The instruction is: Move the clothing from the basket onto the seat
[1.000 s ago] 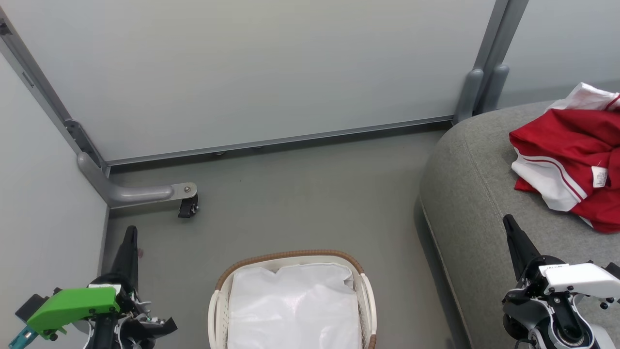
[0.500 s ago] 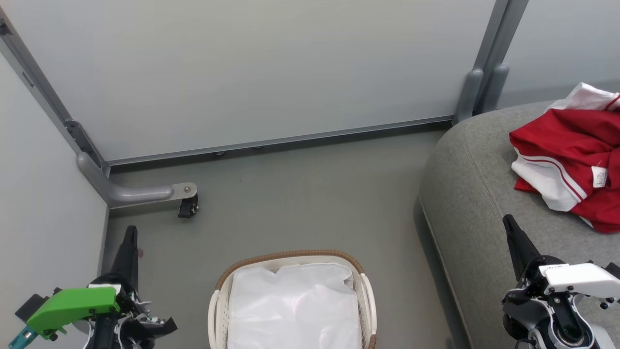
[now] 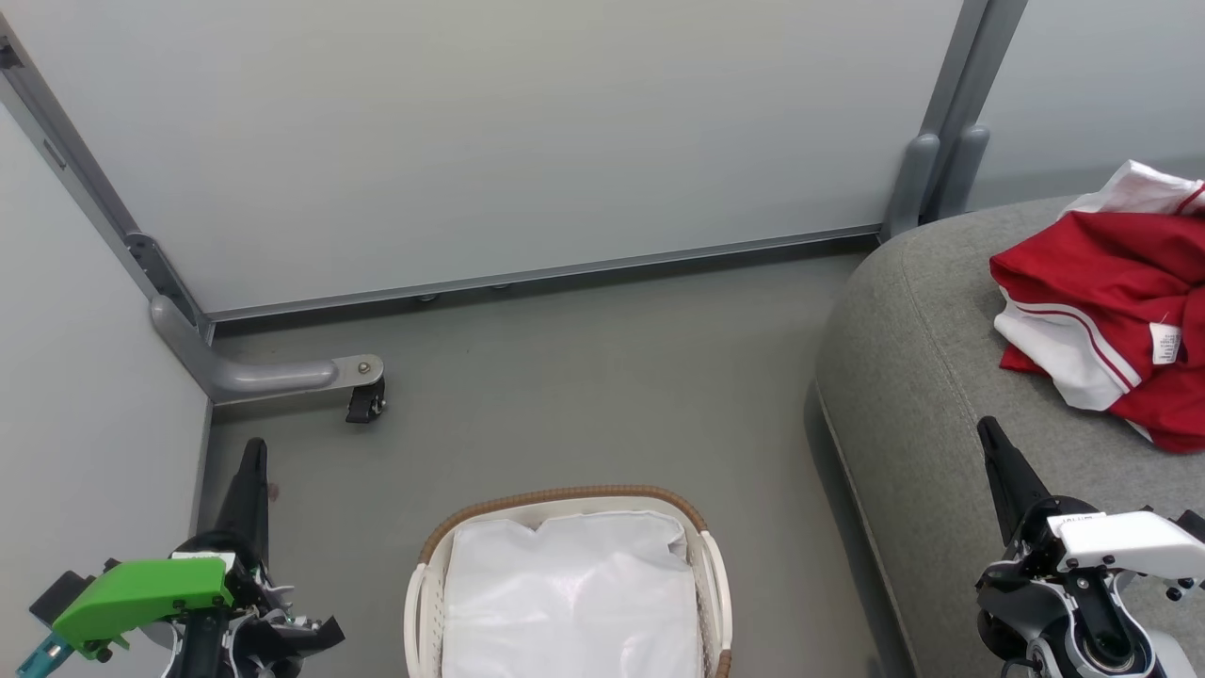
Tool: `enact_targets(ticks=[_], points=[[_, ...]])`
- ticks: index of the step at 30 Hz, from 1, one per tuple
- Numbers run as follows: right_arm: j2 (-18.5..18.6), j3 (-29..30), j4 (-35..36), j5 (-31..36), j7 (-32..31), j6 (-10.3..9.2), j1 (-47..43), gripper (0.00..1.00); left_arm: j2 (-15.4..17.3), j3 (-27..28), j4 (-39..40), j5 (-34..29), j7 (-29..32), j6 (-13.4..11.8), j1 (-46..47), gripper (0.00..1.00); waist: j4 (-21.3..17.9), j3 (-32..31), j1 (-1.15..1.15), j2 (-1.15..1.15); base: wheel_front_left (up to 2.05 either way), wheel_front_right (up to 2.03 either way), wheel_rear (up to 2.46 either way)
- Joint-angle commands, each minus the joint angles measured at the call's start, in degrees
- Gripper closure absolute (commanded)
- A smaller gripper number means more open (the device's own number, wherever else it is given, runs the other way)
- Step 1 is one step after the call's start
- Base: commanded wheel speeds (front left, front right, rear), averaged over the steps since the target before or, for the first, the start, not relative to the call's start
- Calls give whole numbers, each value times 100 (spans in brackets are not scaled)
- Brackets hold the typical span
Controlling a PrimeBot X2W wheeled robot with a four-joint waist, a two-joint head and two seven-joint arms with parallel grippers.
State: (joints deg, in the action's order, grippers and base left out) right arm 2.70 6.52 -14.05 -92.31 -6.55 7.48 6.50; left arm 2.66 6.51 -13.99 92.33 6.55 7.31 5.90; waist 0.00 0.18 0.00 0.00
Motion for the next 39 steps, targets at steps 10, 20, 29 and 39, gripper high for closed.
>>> enact_targets(ticks=[10,20,29,39], points=[[34,11,19,-20,-17,2,-62,100,40,11,7,17,18,35,59,100,0,0,0,0,0,0,0],[34,11,19,-20,-17,2,-62,100,40,11,8,17,18,35,59,100,0,0,0,0,0,0,0],[33,11,19,-20,-17,2,-62,100,40,11,7,18,18,35,59,100,0,0,0,0,0,0,0],[33,11,19,-20,-17,2,-62,100,40,11,8,18,18,36,59,100,0,0,0,0,0,0,0]])
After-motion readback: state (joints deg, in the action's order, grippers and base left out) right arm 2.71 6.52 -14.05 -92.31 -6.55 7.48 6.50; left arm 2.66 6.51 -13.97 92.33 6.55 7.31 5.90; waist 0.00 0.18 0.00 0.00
